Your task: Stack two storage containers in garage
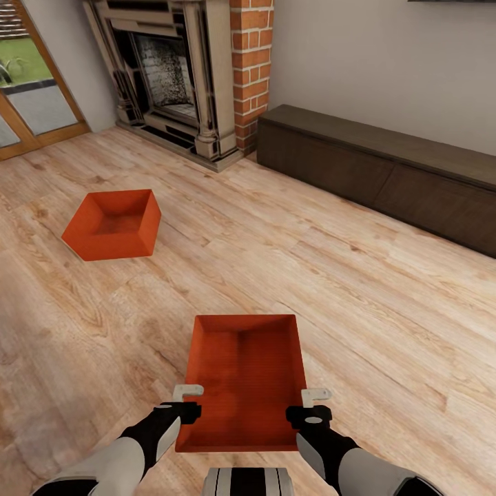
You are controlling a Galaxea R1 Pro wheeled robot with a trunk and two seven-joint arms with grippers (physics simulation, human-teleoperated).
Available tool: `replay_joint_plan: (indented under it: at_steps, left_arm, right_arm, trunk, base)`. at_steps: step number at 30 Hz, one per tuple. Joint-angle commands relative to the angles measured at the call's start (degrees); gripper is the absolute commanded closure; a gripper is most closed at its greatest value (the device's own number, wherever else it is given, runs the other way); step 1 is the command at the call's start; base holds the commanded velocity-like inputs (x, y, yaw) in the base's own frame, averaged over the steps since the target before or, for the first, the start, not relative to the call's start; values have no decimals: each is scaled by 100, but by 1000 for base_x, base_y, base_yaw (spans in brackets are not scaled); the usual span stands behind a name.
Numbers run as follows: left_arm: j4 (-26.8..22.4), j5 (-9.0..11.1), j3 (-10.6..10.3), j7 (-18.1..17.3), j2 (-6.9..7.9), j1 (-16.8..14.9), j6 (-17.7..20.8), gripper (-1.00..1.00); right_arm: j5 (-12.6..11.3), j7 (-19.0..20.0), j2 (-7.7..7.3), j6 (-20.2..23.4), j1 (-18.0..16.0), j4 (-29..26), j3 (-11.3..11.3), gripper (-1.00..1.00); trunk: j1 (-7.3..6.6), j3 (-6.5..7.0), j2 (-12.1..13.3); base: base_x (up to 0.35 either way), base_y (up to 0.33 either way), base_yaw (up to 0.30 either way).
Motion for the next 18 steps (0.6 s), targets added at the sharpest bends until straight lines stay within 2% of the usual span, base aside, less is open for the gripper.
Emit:
replay_joint_plan:
  at_steps: [1, 18]
  left_arm:
    - [-12, -28, 25, 12, -2, 0, 33, -100]
    - [-12, -28, 25, 12, 2, 0, 10, -100]
  right_arm:
    - [-50, -29, -2, 2, -3, -4, 49, -100]
    - [-75, -29, -20, 2, -3, 5, 40, -100]
  trunk:
    - [-1, -3, -1]
    - [-1, -3, -1]
  base:
    - [0, 0, 0]
    - [0, 0, 0]
